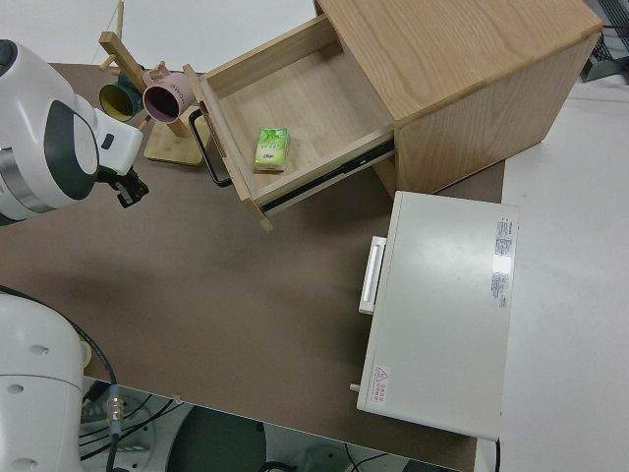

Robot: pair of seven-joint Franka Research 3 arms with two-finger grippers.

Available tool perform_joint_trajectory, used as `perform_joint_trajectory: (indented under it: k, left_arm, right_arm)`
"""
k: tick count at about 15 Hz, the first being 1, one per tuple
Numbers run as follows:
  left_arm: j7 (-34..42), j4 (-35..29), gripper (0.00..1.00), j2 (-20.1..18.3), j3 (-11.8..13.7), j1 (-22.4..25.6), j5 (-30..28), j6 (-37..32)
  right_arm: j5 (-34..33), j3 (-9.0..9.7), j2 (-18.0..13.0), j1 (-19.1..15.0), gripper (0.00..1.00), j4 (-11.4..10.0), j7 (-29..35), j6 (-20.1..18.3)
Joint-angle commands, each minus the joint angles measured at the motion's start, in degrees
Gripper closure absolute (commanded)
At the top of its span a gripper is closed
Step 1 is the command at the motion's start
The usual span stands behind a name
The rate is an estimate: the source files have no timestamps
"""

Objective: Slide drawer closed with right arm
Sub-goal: 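Push the drawer front with the right gripper away from the robot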

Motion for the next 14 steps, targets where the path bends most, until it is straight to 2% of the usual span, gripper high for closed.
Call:
perform_joint_trajectory:
  k: [1, 2, 5, 9, 14]
  left_arm:
    - [0.60, 0.21, 0.01, -0.47, 0.25, -0.07, -0.05, -0.89]
    - [0.51, 0.21, 0.01, -0.47, 0.25, -0.07, -0.05, -0.89]
    - [0.51, 0.21, 0.01, -0.47, 0.25, -0.07, -0.05, -0.89]
    - [0.51, 0.21, 0.01, -0.47, 0.25, -0.07, -0.05, -0.89]
    - [0.51, 0.21, 0.01, -0.47, 0.25, -0.07, -0.05, -0.89]
  right_arm:
    - [-5.39, -0.32, 3.53, 0.72, 0.996, -0.34, 4.06, 2.74]
    - [-6.72, -0.32, 4.76, 0.81, 0.999, -0.25, 6.34, 4.75]
    - [-12.17, -0.32, 6.35, -0.41, 1.000, 0.01, 6.19, 4.33]
    - [-14.20, -0.50, 7.06, -2.79, 1.000, 0.36, 2.77, 4.16]
    - [-13.76, -0.59, 8.55, -4.02, 1.000, 2.29, -2.59, 3.37]
